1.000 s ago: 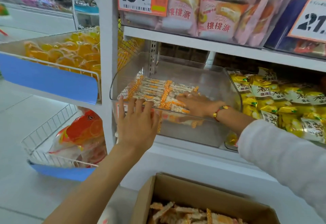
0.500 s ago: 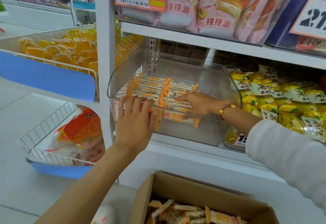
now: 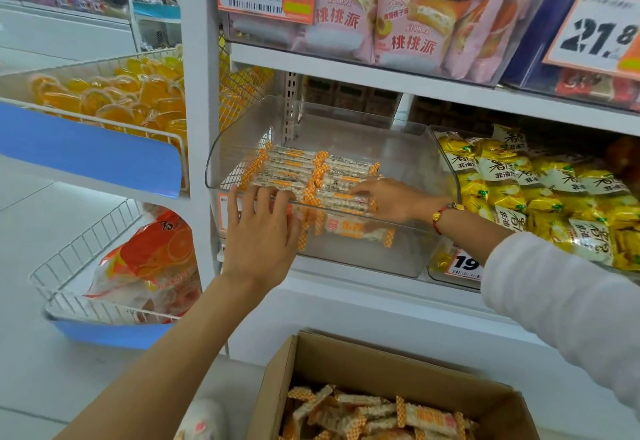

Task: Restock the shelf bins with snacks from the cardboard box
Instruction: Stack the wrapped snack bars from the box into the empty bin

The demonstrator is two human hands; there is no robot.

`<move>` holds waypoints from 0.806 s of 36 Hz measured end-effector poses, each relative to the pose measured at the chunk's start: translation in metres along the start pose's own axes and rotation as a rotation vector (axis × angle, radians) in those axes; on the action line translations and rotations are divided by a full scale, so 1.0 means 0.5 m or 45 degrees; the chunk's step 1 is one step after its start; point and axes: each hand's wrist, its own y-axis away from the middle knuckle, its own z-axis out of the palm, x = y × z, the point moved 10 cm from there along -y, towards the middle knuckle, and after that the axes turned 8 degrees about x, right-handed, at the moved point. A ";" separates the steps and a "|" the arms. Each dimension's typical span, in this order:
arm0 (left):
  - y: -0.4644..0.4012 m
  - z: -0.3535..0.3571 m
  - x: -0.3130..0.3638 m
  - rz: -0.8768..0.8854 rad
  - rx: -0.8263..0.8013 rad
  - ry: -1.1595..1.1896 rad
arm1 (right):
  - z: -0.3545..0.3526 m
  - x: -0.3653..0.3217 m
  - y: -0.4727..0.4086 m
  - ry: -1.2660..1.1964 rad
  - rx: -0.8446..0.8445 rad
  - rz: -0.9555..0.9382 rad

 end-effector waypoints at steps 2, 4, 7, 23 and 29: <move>0.000 0.002 0.000 -0.004 -0.006 -0.003 | -0.010 0.016 0.011 0.034 0.056 0.116; 0.000 0.005 -0.001 -0.007 -0.019 0.002 | -0.018 0.025 0.021 0.059 0.044 0.231; 0.000 0.005 -0.001 -0.001 -0.028 0.006 | -0.014 0.034 0.028 0.030 -0.078 0.377; -0.004 0.015 -0.004 -0.020 -0.118 0.032 | 0.043 0.013 0.046 -0.999 -0.334 0.768; -0.002 0.021 -0.004 -0.021 -0.136 0.025 | 0.022 0.032 0.062 -0.804 -0.244 0.729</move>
